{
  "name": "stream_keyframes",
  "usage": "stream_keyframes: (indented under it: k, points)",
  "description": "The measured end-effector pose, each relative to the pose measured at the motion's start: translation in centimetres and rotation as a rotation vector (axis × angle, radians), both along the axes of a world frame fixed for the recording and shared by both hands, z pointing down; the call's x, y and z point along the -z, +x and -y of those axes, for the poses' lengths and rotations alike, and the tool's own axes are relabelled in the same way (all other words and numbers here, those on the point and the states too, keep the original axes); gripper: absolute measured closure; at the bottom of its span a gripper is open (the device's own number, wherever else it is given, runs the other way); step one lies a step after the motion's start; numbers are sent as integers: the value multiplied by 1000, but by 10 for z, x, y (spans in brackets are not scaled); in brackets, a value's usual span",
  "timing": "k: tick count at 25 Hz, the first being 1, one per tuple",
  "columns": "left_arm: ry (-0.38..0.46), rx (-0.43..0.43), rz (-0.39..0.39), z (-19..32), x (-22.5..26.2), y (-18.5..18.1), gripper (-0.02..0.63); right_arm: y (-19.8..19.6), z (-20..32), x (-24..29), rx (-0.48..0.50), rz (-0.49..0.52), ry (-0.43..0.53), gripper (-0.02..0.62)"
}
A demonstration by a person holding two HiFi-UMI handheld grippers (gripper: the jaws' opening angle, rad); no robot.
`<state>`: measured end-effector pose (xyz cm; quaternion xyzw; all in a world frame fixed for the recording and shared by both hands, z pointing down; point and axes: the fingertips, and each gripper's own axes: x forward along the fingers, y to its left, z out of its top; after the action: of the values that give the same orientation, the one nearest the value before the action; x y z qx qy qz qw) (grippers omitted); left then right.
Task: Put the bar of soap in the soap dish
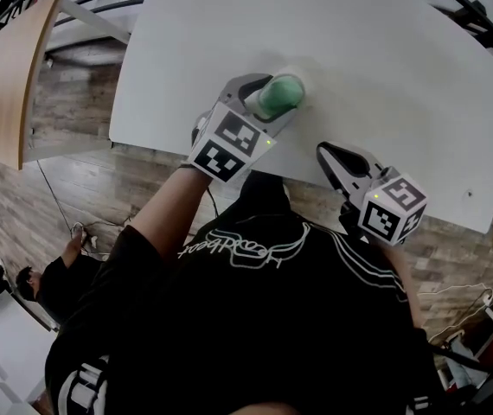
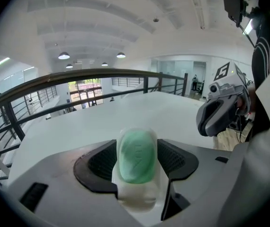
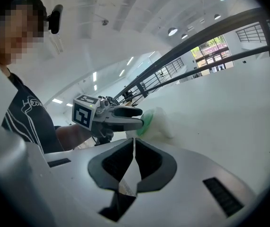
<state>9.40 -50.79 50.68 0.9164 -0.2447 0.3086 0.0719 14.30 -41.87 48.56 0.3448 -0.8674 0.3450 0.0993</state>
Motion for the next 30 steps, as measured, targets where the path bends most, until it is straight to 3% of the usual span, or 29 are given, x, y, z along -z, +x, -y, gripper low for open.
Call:
stream_keyframes:
  k: [6,12,15,19,23,30]
  points:
    - [-9,41,-107,-20,33,-5,347,9,-15,13,-11,-5,39,575]
    - [-71,20,-198,-61,64,-14,360,6,-27,39,-13,-1,95,575]
    - [-118,17,-258,-81,80,-20,385,1,-36,53,-2,-6,122,575]
    - [-162,17,-336,-105,101,-25,476,-7,-50,67,-1,-4,148,575]
    - [-175,-43,-319,-135,113,-29,597,-24,-63,87,23,-4,199,575]
    - [-158,-155,-328,-199,152,-54,598,-73,-108,140,52,-17,314,575]
